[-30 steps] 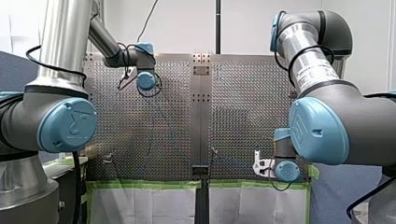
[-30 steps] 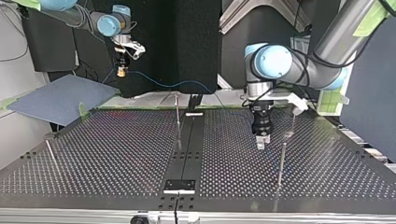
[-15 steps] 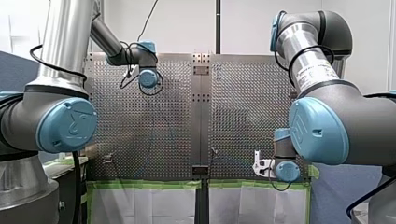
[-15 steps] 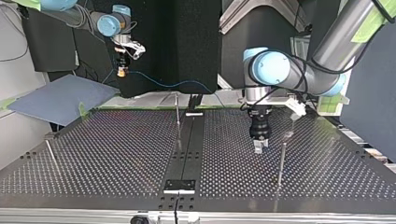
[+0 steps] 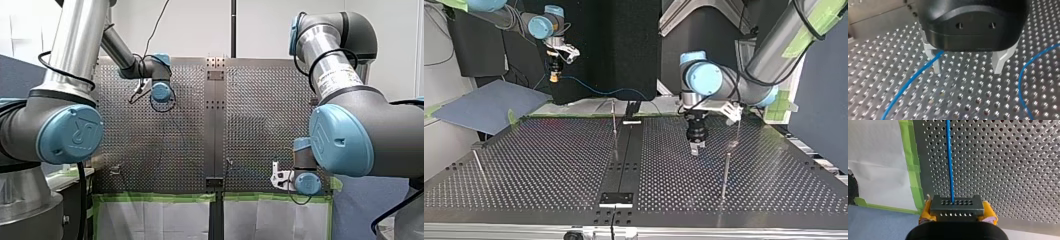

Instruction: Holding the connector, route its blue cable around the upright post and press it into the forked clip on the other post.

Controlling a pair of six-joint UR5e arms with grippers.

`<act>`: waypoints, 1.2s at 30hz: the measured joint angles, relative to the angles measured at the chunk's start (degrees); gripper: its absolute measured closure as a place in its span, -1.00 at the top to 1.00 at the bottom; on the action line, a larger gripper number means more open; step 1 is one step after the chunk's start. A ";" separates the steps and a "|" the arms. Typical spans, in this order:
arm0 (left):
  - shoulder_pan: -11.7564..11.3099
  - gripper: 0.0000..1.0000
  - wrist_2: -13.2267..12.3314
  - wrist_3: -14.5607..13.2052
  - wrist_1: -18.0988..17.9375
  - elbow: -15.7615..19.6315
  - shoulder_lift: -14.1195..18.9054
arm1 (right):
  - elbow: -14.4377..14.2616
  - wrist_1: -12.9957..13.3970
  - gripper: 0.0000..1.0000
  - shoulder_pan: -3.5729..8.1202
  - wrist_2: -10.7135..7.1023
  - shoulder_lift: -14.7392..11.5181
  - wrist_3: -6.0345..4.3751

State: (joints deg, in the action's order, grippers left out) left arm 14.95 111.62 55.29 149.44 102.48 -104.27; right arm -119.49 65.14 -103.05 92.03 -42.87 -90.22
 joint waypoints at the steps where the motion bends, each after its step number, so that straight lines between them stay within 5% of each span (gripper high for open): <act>1: 0.15 0.99 0.20 0.00 0.06 0.15 -0.03 | 0.00 0.01 -1.00 0.00 0.00 0.01 -0.02; 19: 2.32 0.99 3.83 -2.20 -1.02 2.36 -5.23 | 0.00 0.01 -1.00 -0.09 -0.44 0.01 -0.41; 36: 2.74 0.99 3.86 -2.86 -1.57 2.36 -8.63 | 0.00 0.02 -1.00 -0.33 -0.61 0.01 -0.42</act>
State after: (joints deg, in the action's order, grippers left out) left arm 17.69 115.48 52.42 147.86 104.84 -112.90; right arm -119.49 65.16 -103.38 91.41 -42.86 -90.63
